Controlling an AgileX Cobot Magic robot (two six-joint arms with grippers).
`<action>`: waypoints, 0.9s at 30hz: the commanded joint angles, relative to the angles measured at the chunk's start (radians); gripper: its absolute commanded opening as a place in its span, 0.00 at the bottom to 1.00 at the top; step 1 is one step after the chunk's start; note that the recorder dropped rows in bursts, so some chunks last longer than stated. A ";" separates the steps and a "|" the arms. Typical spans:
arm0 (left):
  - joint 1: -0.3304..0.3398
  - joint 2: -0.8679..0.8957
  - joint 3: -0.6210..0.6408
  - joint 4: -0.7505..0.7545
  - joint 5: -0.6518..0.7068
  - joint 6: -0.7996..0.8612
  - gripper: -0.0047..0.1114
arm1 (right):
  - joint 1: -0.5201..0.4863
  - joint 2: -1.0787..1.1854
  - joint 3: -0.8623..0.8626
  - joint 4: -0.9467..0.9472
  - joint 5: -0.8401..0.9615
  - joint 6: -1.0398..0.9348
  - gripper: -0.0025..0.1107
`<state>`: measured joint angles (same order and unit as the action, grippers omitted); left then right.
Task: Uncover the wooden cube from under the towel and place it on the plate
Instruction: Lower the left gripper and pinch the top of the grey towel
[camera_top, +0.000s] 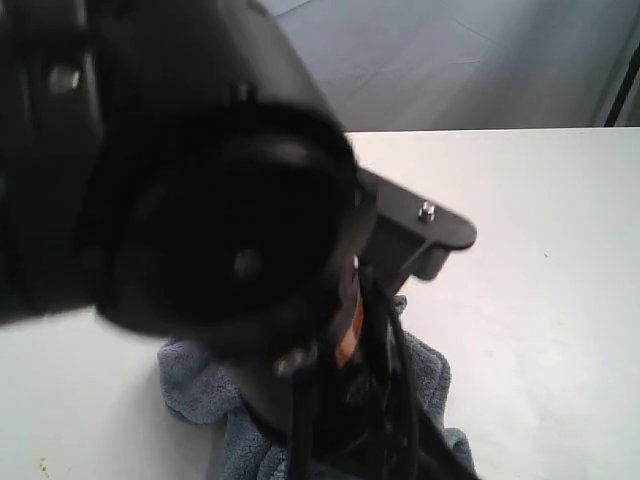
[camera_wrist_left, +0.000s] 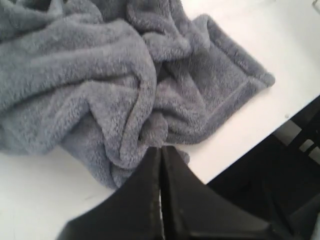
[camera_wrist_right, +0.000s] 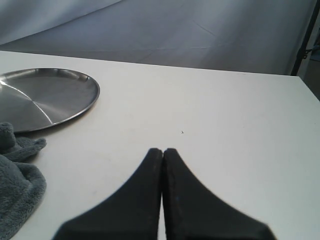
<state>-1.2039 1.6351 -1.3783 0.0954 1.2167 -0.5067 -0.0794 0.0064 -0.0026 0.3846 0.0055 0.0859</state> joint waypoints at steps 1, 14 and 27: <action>-0.063 -0.033 0.131 0.041 -0.006 -0.184 0.04 | 0.000 -0.006 0.003 0.005 0.012 0.004 0.05; -0.063 -0.036 0.448 0.036 -0.319 -0.371 0.07 | 0.000 -0.006 0.003 0.005 0.012 0.004 0.05; -0.063 -0.036 0.532 0.117 -0.475 -0.512 0.58 | 0.000 -0.006 0.003 0.005 0.012 0.004 0.05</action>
<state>-1.2613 1.6108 -0.8606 0.2044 0.8005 -1.0026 -0.0794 0.0064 -0.0026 0.3846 0.0055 0.0859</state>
